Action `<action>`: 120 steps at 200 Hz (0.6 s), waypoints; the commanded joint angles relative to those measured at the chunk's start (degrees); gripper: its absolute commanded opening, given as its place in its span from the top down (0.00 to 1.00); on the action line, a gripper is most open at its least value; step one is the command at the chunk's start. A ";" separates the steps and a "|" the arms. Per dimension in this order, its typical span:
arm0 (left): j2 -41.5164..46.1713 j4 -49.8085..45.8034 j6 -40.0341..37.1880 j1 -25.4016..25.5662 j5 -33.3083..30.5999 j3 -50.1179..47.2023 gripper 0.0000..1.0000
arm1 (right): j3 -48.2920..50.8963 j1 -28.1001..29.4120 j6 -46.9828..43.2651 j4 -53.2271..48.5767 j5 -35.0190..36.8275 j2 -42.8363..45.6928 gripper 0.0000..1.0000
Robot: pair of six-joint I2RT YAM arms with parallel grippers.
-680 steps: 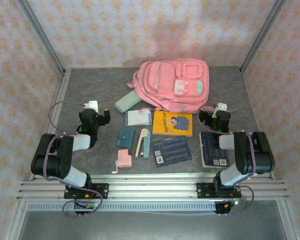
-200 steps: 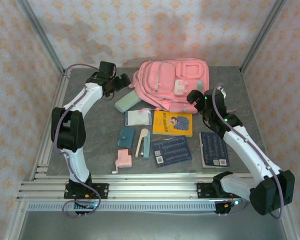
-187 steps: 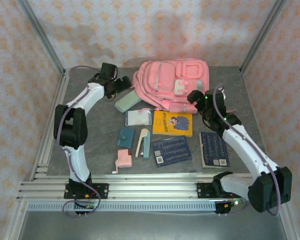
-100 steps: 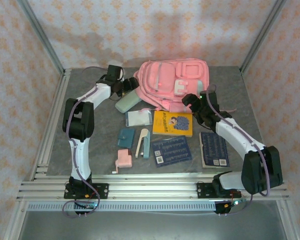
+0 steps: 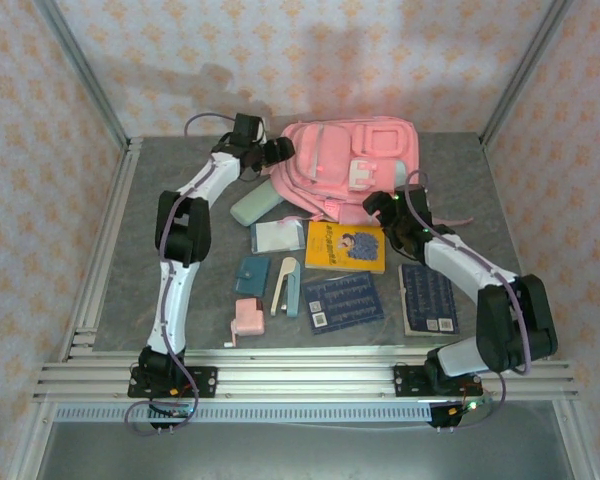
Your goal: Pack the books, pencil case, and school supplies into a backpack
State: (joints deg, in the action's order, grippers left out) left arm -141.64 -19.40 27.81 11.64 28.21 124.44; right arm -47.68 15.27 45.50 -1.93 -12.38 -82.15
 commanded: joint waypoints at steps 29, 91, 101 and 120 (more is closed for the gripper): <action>-1.50 -7.10 -0.84 2.46 1.70 7.42 0.86 | -0.96 -0.56 0.55 3.26 3.87 -6.04 0.19; 9.23 -3.55 9.64 6.28 3.78 5.40 1.00 | -6.30 -5.07 -3.62 -0.12 3.61 -15.02 0.39; 11.28 -3.46 10.02 7.51 3.57 3.96 1.00 | -7.18 -7.67 -3.03 1.06 0.70 -16.95 0.42; 14.82 -3.40 10.61 9.80 3.68 1.27 1.00 | -10.09 -11.71 -2.60 0.99 -2.20 -19.78 0.46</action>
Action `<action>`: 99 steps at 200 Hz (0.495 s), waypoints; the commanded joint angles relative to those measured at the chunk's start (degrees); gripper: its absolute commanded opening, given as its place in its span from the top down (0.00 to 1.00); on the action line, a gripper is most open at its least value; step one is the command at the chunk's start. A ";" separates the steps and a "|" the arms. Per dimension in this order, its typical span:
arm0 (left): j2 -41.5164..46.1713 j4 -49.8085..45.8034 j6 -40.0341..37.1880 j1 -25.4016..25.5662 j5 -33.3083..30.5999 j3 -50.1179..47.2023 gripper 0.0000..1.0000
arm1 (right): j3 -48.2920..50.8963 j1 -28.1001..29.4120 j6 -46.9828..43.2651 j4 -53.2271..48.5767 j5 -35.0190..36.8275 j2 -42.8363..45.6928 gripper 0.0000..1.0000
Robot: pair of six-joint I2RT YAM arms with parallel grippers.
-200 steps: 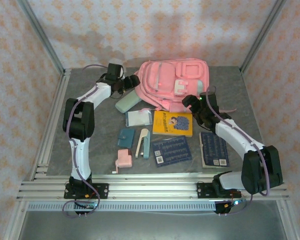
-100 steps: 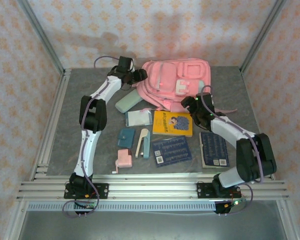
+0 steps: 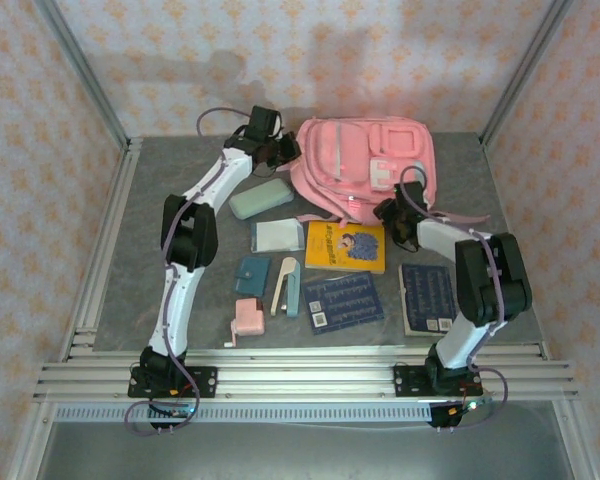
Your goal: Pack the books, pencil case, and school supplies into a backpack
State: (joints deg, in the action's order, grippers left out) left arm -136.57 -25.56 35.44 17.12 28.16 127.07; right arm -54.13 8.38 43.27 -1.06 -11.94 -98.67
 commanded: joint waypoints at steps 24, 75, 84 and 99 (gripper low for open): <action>13.60 2.31 4.65 6.52 4.33 -4.25 1.00 | -6.46 -6.96 -1.42 -2.50 -2.72 -1.95 0.56; 24.56 4.58 6.63 11.91 1.88 -18.40 1.00 | -6.46 -6.48 -6.72 -16.29 1.74 11.66 0.43; 26.33 6.97 7.96 12.67 1.51 -22.50 1.00 | -5.75 -5.96 -8.01 -18.84 3.77 14.58 0.38; 29.00 9.46 9.82 13.97 1.13 -28.35 1.00 | -4.72 -4.71 -9.40 -22.63 8.45 19.39 0.26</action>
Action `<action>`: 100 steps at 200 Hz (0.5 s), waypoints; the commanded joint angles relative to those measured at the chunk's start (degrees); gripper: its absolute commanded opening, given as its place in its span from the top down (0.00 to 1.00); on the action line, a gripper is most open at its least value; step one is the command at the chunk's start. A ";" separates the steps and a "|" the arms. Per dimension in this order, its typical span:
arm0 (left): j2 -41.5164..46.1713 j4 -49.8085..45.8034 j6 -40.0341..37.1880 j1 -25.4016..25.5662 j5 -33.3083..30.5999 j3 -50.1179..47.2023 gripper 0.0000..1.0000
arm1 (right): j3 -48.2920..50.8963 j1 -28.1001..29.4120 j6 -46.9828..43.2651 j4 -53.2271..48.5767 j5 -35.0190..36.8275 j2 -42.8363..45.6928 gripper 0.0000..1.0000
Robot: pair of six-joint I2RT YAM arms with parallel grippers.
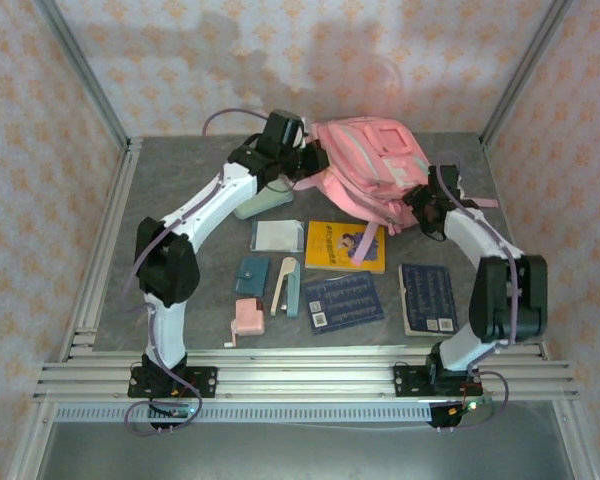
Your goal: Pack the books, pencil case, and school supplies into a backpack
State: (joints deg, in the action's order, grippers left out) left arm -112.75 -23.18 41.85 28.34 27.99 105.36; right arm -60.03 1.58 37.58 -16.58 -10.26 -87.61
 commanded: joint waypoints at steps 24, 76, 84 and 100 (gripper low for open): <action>6.58 9.15 3.86 4.56 0.58 -13.77 1.00 | 1.95 3.40 -4.32 -11.49 10.27 13.31 0.22; 6.67 3.55 0.38 5.86 -2.26 -19.82 0.90 | 1.51 9.60 -12.81 -10.09 -2.42 17.24 0.26; 7.37 3.21 -0.19 5.85 -2.37 -20.49 0.81 | 1.98 10.70 -11.77 -9.86 -1.22 17.47 0.24; 9.33 2.85 -1.46 5.90 -1.12 -21.49 0.55 | 0.90 11.63 -10.22 -12.06 -0.56 17.04 0.21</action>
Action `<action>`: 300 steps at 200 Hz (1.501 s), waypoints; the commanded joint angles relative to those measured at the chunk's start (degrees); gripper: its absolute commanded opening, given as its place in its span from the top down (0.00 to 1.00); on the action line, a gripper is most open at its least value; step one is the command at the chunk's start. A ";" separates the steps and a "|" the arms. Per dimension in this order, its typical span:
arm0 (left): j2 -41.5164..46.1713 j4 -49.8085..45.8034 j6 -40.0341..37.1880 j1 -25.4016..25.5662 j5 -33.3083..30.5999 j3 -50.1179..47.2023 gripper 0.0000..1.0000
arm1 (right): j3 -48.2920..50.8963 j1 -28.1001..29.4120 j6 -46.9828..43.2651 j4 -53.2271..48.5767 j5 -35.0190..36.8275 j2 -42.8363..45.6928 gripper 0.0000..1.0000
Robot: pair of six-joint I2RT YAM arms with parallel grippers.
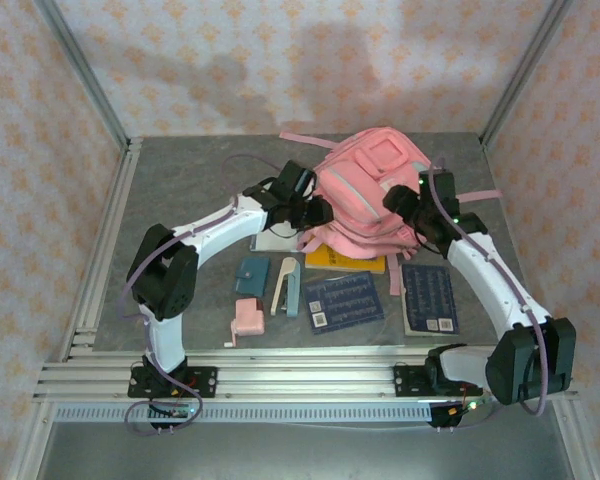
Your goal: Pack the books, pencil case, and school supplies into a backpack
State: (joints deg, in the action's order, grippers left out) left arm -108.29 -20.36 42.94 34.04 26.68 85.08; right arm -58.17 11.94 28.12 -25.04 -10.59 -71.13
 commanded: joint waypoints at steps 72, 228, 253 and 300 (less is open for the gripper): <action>20.08 -18.13 -11.79 -0.09 -13.51 -7.72 0.40 | 0.86 5.79 -5.28 -7.96 -2.10 5.70 0.33; 21.10 -14.58 -15.32 3.57 -12.14 -28.92 0.55 | 16.28 12.31 -5.18 0.02 -9.68 8.51 0.42; 17.89 -14.92 -15.17 3.77 -12.15 -28.22 0.58 | 17.44 12.31 -5.52 0.51 -10.44 8.47 0.42; 13.75 -12.43 -14.54 3.94 -10.42 -27.53 0.61 | 19.04 12.31 -5.62 2.42 -13.05 7.22 0.42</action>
State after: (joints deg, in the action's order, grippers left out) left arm -93.32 -33.93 28.80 37.52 15.75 55.90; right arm -40.12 23.86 22.65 -24.75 -22.20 -63.86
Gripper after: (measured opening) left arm 0.402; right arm 0.583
